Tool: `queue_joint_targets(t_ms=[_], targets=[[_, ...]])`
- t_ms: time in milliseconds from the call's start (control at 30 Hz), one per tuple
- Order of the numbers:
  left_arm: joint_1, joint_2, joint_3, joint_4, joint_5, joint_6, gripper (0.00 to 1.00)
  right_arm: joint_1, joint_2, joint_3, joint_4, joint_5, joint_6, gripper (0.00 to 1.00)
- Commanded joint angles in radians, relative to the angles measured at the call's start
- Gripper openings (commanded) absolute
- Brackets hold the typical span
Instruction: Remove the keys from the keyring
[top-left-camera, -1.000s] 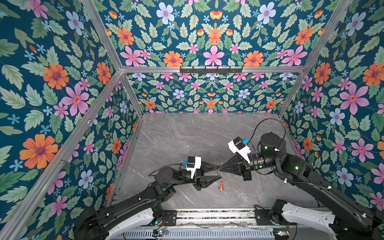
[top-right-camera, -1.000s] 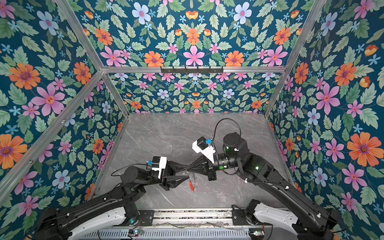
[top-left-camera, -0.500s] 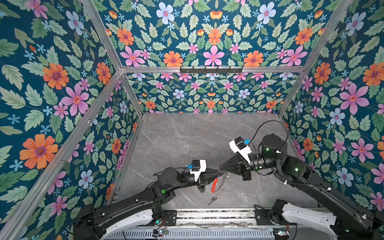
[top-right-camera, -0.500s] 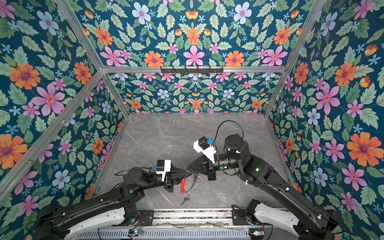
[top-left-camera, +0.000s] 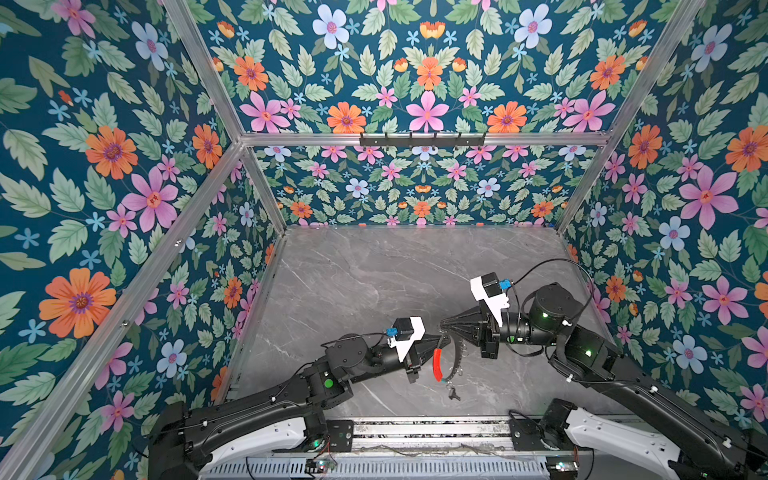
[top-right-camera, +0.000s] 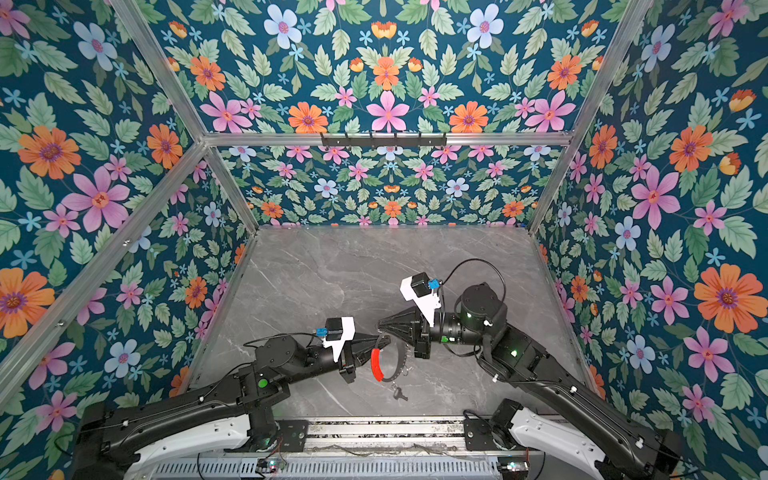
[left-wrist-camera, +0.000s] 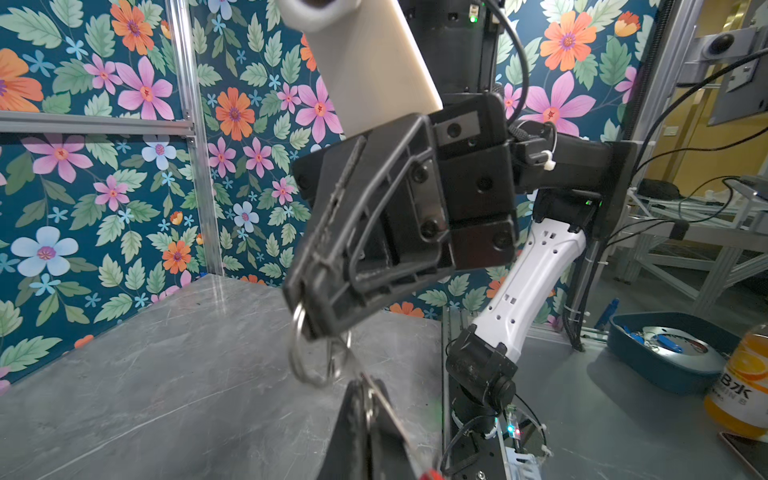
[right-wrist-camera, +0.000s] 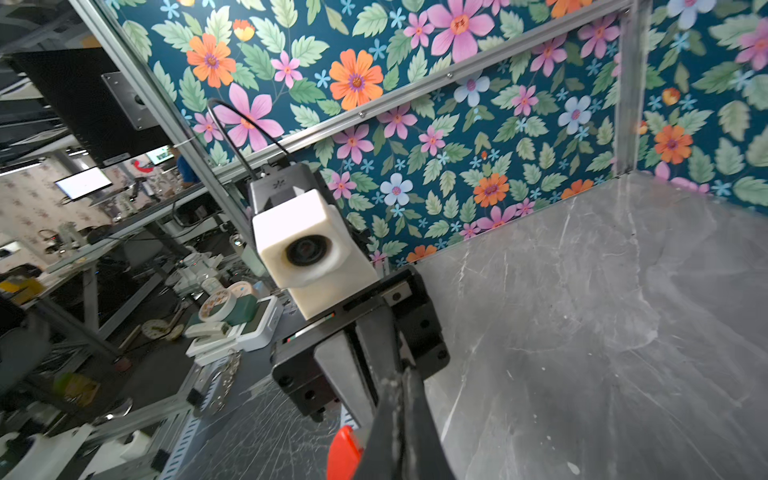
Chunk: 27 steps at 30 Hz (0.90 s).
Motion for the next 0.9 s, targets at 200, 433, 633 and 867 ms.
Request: queue_joint_targets(t_ms=[200, 433, 633, 867], targets=[[0.0, -0.054, -0.039, -0.015, -0.152, -0.025, 0.0, -0.001, -0.123, -0.08, 0.001, 0.141, 0.001, 0.0], [0.118, 0.0, -0.142, 0.003, -0.253, -0.183, 0.0, -0.001, -0.128, -0.087, -0.073, 0.175, 0.001, 0.0], [0.342, 0.115, -0.286, 0.154, -0.114, -0.38, 0.0, -0.001, -0.122, -0.095, -0.083, 0.203, 0.002, 0.0], [0.477, 0.341, -0.382, 0.358, -0.081, -0.513, 0.0, -0.002, -0.114, -0.104, -0.073, 0.216, 0.016, 0.0]])
